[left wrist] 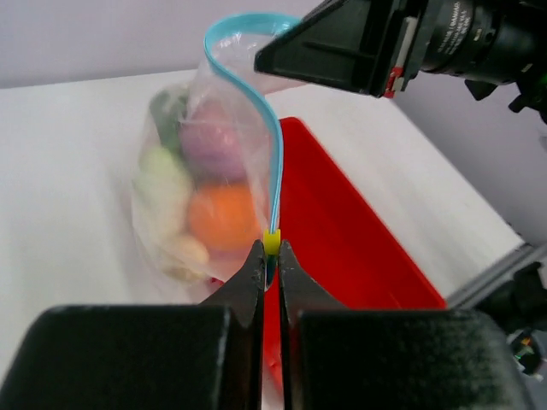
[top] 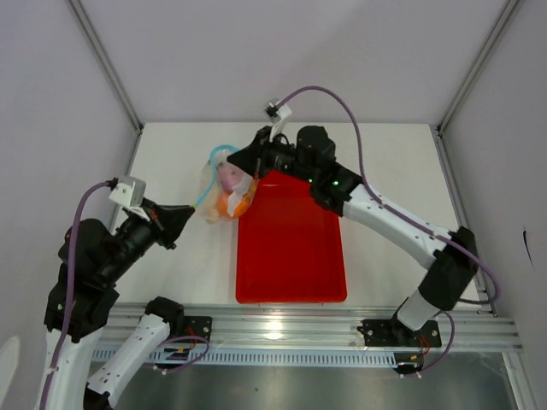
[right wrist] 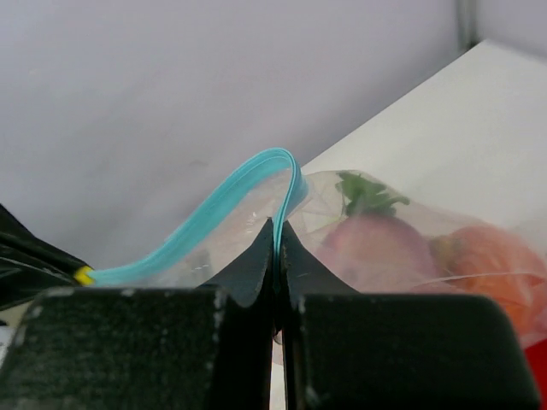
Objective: Place the food in the zip-top bag and seal the zipper
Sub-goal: Place the zipper food storage bag at the center of the board.
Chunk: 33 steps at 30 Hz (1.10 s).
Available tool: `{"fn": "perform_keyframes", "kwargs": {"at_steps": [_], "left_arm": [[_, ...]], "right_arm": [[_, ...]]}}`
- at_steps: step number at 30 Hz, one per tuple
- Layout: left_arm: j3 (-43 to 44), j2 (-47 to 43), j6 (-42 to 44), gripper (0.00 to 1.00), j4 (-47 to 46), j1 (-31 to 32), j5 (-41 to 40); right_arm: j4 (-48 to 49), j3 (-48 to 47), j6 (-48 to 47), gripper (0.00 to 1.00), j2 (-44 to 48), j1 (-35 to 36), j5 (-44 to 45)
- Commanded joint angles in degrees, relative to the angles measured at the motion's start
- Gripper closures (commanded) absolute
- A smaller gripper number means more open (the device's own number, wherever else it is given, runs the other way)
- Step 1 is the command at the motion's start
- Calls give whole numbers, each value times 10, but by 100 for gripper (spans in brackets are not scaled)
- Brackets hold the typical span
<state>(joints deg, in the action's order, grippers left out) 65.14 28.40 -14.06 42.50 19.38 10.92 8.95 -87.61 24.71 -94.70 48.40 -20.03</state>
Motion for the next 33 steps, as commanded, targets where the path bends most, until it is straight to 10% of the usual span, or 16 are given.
{"fn": "perform_keyframes", "kwargs": {"at_steps": [1,11,22,33], "left_arm": [[1,55,-30,99,-81,2,134],[-28,73,-93,99,-155,2,119],[-19,-21,-79,99,-55,2,-256],[-88,-66,-90,91,-15,2,-393]], "right_arm": [[-47,17,-64,100,93,8,103],[-110,82,-95,100,186,-4,105],[-33,20,-11,100,68,83,27],[40,24,139,100,-31,138,-13]]}}
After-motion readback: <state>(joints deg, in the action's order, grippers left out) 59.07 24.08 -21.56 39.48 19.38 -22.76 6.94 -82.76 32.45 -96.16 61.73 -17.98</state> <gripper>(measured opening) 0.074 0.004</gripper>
